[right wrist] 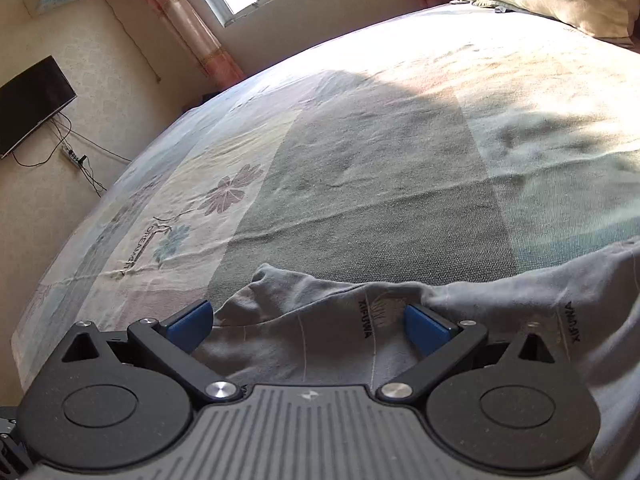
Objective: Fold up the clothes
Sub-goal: 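Lower the open right gripper onto the elastic waistband of the sweatpants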
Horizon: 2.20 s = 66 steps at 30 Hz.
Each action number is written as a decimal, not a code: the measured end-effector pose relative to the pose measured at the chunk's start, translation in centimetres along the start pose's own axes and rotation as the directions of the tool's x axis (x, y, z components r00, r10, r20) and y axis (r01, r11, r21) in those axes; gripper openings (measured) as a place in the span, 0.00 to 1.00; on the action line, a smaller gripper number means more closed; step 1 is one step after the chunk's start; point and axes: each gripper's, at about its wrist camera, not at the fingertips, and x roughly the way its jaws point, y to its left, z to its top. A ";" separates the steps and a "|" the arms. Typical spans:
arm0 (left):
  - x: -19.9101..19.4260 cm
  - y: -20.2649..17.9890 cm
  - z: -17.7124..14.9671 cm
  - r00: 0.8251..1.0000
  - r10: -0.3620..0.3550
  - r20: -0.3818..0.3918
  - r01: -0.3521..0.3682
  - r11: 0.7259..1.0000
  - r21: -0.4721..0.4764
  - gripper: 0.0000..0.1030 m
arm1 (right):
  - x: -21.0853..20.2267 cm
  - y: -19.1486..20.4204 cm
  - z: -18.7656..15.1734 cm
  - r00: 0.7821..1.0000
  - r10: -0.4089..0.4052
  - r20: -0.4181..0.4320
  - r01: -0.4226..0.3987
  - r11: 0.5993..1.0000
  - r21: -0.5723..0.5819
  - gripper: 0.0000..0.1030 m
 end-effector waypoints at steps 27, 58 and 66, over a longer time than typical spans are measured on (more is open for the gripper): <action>0.2 -4.3 -1.5 0.996 0.059 -0.073 -0.042 0.975 0.220 0.99 | -11.3 2.2 -11.0 0.989 -0.119 -0.088 0.124 0.991 0.047 1.00; 1.1 -4.5 -1.9 0.994 0.087 -0.060 -0.070 0.966 0.250 0.99 | -18.6 -10.3 -9.3 0.977 -0.076 0.198 -0.027 0.881 0.473 1.00; 1.1 -4.2 -1.5 0.995 0.073 -0.070 -0.055 0.971 0.234 0.99 | -15.5 -13.9 -8.2 0.987 0.036 0.157 -0.122 0.802 0.584 1.00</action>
